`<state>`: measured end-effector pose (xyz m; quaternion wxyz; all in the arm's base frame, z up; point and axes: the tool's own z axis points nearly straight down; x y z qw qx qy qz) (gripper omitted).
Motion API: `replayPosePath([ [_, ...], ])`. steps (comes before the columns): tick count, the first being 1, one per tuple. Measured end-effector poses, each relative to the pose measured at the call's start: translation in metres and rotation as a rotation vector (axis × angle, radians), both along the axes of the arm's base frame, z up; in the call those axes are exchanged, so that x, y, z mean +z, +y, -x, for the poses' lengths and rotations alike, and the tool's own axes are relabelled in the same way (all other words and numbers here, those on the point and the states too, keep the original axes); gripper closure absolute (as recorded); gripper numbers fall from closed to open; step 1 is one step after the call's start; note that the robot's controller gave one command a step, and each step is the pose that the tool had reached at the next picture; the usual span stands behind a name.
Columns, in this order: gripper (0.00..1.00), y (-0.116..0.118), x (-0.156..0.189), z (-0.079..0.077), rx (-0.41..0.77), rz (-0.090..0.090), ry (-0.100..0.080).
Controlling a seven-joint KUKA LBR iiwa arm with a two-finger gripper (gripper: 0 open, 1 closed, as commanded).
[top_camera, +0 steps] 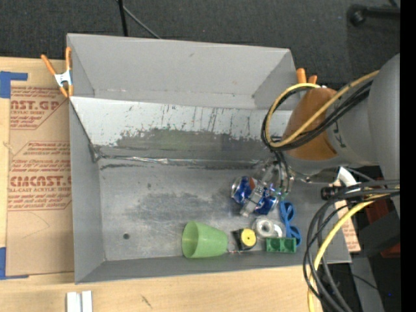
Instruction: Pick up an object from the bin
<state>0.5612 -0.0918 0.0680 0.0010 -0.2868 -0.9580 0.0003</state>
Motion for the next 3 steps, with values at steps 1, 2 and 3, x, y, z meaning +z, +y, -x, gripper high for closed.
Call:
replayPosePath([
  [1, 1.0, 0.0, 0.0, 0.0, 0.0, 0.0, 0.0],
  [2, 1.0, 0.0, 0.05, -0.001, 0.001, 0.001, -0.007],
  [3, 1.0, 0.001, 0.069, -0.002, 0.002, 0.0, -0.006],
])
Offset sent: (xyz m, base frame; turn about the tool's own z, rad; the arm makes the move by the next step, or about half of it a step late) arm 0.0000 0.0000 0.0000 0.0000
